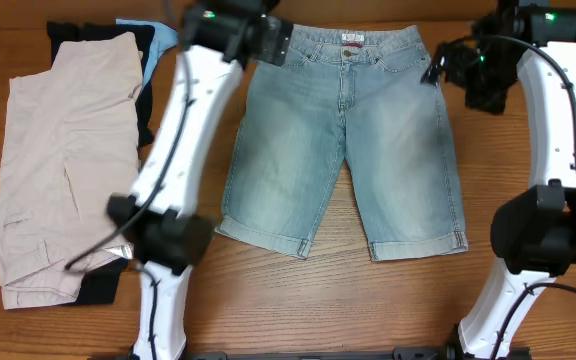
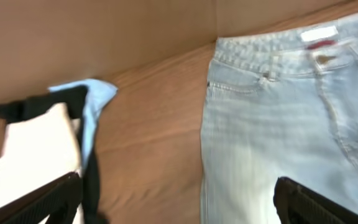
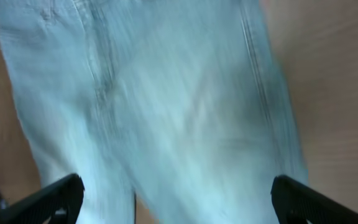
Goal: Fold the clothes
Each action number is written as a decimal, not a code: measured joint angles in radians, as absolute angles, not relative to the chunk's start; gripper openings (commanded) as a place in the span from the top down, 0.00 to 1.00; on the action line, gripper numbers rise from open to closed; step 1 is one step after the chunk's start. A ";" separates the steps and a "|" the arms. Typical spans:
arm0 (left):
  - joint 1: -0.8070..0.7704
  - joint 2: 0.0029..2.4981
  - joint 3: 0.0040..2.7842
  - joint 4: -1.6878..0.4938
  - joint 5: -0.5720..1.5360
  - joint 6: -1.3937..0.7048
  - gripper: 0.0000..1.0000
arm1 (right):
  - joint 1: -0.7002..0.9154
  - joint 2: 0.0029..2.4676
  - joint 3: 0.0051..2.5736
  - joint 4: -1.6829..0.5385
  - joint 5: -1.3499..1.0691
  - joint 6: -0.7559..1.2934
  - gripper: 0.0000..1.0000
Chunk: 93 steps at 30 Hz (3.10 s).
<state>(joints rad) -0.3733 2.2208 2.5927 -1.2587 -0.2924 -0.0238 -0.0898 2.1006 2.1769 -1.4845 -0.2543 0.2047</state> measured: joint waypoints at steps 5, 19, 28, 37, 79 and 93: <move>-0.373 2.075 2.633 -1.329 -0.264 -0.023 0.00 | -0.052 2.073 2.096 -1.513 -0.204 0.265 0.02; -0.373 2.242 2.635 -1.361 -0.205 -0.020 0.00 | 0.067 2.069 1.549 -1.170 -0.140 0.435 0.26; -0.373 2.313 2.635 -1.345 -0.173 0.010 0.00 | 0.049 2.028 1.357 -0.997 -0.070 0.554 0.39; -0.373 2.383 2.635 -1.293 -0.082 0.081 0.00 | -0.163 1.992 1.301 -0.939 -0.132 0.618 0.40; -0.428 2.769 2.630 -1.026 0.130 0.300 0.00 | -0.278 1.797 1.677 -1.155 -0.285 0.248 0.25; -0.345 2.762 2.674 -1.500 -0.039 0.039 0.00 | -0.099 1.797 1.677 -1.187 -0.208 0.304 0.22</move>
